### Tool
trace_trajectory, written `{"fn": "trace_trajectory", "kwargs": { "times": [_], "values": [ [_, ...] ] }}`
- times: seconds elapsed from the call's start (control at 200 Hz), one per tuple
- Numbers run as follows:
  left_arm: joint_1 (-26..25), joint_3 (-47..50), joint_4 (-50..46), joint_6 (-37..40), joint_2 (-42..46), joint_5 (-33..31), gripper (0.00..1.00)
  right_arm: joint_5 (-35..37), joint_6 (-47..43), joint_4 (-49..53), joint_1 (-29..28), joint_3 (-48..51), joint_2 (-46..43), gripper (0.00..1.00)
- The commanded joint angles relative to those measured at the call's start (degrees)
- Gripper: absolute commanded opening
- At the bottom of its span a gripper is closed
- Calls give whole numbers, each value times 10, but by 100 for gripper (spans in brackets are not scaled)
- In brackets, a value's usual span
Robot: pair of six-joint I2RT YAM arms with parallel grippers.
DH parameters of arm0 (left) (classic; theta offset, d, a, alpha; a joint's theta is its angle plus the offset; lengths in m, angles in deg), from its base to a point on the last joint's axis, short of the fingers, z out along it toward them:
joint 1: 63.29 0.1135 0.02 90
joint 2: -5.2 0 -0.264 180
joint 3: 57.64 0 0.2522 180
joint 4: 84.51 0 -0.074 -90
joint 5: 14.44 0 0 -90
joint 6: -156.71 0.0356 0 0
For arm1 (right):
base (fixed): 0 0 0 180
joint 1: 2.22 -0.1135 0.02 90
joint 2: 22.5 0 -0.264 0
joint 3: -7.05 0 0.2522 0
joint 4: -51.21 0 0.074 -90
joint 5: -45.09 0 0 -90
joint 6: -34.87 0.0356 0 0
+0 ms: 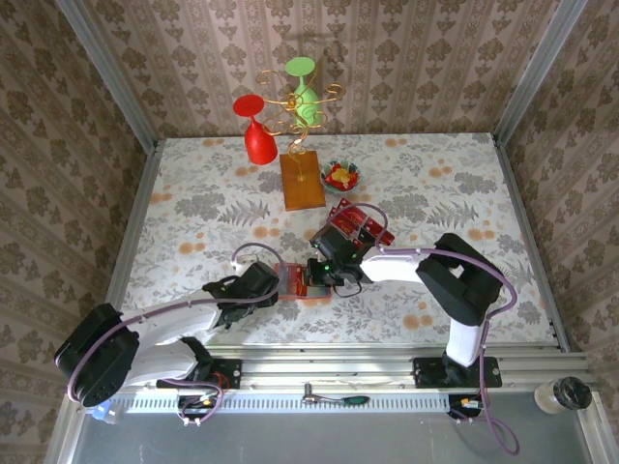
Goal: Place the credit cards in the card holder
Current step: Insert the credit card into the card slot.
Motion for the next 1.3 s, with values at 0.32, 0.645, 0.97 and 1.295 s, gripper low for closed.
{"fn": "trace_trajectory", "kwargs": {
  "times": [0.32, 0.645, 0.97, 1.295],
  "values": [
    [3, 8, 25, 14, -42, 24, 72, -9, -10, 35, -11, -40, 39, 3],
    [3, 12, 37, 14, -48, 28, 72, -16, -6, 39, -19, -70, 63, 3],
    [4, 16, 43, 13, -47, 31, 72, -37, -8, 48, -34, -108, 87, 3],
    [12, 11, 5, 8, 6, 17, 72, -30, -15, 60, -33, -105, 54, 3]
  ]
}}
